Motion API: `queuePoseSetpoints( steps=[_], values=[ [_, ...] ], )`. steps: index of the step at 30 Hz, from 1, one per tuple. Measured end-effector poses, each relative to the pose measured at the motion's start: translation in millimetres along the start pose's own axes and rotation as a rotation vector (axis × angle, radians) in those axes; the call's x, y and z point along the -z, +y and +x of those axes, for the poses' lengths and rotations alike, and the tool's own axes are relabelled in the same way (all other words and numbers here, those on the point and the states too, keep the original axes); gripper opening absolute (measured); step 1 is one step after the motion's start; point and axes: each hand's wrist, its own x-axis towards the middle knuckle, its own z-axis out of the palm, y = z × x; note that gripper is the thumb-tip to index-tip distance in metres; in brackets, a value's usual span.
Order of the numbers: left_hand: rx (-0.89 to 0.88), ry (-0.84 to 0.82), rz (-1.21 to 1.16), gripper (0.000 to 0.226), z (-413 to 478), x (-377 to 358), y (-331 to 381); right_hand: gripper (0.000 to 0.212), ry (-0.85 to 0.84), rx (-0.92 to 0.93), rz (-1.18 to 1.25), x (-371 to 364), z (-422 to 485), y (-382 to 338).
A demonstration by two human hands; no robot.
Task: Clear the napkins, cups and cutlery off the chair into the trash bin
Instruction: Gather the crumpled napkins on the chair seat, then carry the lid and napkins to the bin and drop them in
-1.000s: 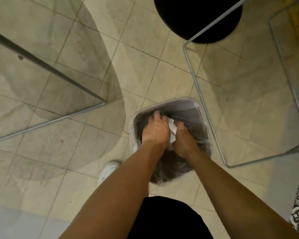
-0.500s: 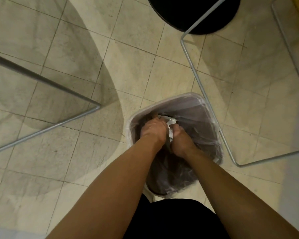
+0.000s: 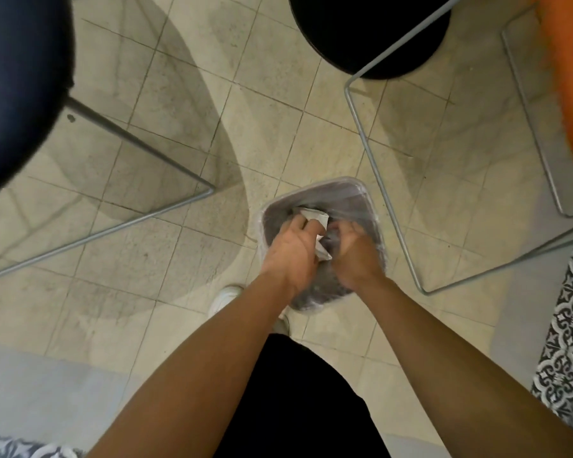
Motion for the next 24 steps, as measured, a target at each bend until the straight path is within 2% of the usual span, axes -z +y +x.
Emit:
queuePoseSetpoints(
  steps=[9,14,24],
  values=[
    [0.029,0.213,-0.084,0.048,-98.0,89.8,20.4,0.036,0.031,0.156,-0.077,71.6,-71.2,-75.8],
    [0.045,0.302,-0.098,0.051,-133.1,134.9,11.3,0.028,0.057,0.287,-0.022,90.3,-93.1,-124.3],
    [0.126,0.643,-0.195,0.042,-195.4,220.0,-35.1,0.032,0.068,0.517,-0.084,98.2,-122.5,-234.6]
  ],
)
